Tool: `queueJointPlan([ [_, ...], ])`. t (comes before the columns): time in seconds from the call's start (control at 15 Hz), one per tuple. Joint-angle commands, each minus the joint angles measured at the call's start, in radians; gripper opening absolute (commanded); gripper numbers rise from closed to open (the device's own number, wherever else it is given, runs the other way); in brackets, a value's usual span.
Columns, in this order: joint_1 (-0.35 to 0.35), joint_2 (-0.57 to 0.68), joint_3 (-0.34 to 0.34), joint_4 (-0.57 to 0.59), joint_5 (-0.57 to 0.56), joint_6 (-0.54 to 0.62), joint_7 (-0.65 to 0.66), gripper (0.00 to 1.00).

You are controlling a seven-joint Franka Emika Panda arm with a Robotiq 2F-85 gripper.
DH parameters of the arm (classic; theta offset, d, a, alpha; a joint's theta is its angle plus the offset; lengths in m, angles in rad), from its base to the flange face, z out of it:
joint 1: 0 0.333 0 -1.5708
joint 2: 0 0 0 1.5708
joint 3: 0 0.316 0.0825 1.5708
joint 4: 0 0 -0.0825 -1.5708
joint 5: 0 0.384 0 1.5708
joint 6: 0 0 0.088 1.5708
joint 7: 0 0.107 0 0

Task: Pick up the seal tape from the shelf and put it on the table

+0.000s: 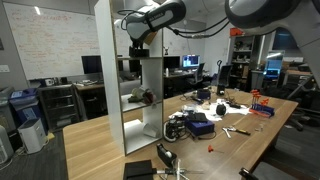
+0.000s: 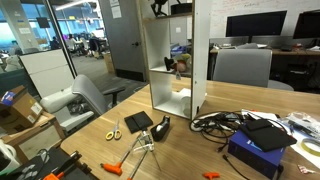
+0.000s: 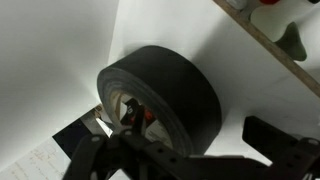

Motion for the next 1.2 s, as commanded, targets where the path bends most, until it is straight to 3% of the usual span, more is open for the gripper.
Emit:
queueJointPlan([
  [0.0,-0.004,0.084,-0.035,0.136,0.055,-0.036,-0.068,1.00],
  [0.13,-0.027,0.105,-0.024,0.158,0.053,-0.037,-0.080,1.00],
  [0.2,-0.031,0.112,-0.024,0.167,0.055,-0.042,-0.086,0.75],
  [0.27,-0.034,0.117,-0.025,0.174,0.052,-0.046,-0.089,0.74],
  [0.53,-0.042,0.132,-0.023,0.198,0.051,-0.066,-0.097,0.38],
  [0.6,-0.039,0.133,-0.024,0.199,0.048,-0.069,-0.102,0.33],
  [1.13,-0.007,0.080,-0.038,0.160,0.030,-0.158,-0.065,0.24],
])
